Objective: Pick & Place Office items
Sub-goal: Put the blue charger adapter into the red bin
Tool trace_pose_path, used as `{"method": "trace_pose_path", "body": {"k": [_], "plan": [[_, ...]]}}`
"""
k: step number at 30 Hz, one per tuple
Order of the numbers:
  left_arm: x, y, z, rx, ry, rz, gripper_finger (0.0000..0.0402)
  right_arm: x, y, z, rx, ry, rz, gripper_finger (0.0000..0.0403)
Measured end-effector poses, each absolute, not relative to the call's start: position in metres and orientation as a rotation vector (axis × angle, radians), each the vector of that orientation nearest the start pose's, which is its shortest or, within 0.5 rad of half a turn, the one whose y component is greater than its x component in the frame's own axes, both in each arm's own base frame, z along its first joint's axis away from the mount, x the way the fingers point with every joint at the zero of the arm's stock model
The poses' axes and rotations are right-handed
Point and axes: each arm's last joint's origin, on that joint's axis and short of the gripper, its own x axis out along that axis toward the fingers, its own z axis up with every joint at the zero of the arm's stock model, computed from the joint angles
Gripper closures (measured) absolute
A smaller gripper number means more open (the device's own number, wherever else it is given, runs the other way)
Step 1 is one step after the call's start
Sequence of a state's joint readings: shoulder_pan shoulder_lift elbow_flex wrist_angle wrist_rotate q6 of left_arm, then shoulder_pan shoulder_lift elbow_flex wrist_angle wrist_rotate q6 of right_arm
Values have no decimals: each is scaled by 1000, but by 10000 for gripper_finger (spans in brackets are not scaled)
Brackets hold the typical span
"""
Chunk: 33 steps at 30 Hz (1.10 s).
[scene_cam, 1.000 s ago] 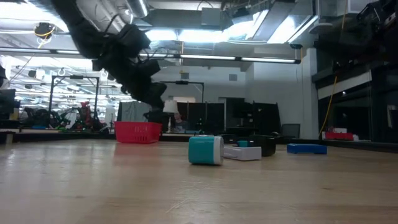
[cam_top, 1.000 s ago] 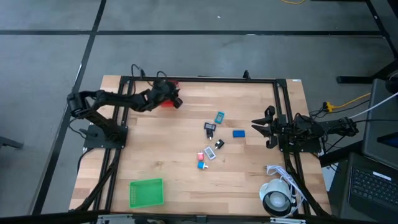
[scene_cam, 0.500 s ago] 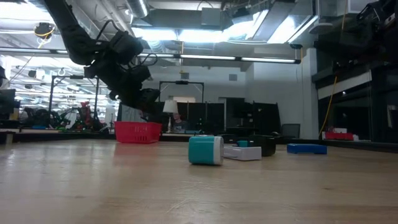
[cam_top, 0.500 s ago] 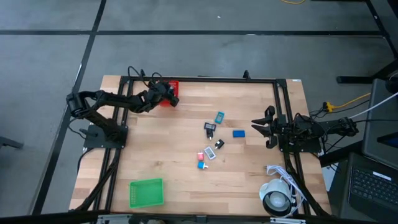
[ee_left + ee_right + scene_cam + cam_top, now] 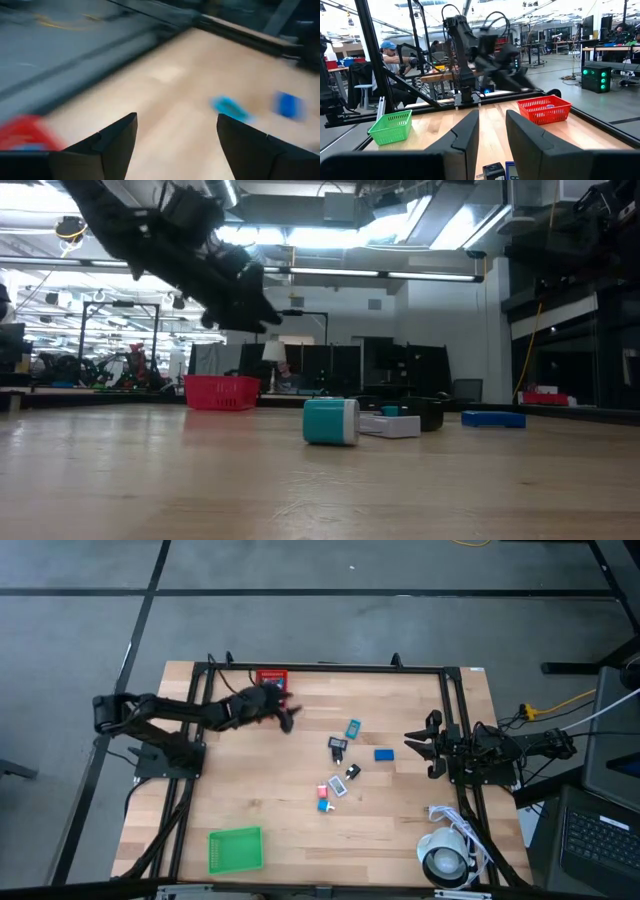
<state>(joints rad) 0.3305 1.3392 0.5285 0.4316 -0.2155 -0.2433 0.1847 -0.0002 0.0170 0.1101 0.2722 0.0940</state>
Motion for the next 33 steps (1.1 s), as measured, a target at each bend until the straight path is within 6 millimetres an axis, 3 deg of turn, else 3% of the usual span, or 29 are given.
{"method": "trace_pose_path", "body": {"k": [8, 15, 24, 27, 33], "plan": [[277, -4, 191, -120, 406, 172, 152, 95, 10, 180, 123, -128, -83, 300], [310, -67, 187, -3, 628, 148, 160, 94, 10, 181, 126, -137, -89, 300], [366, -107, 162, 92, 798, 30, 169, 94, 10, 181, 129, -140, -87, 300], [375, -117, 154, 94, 846, -20, 174, 94, 10, 181, 128, -140, -81, 300], [373, -129, 149, 85, 911, -37, 179, 95, 10, 180, 127, -130, -81, 300]]}}
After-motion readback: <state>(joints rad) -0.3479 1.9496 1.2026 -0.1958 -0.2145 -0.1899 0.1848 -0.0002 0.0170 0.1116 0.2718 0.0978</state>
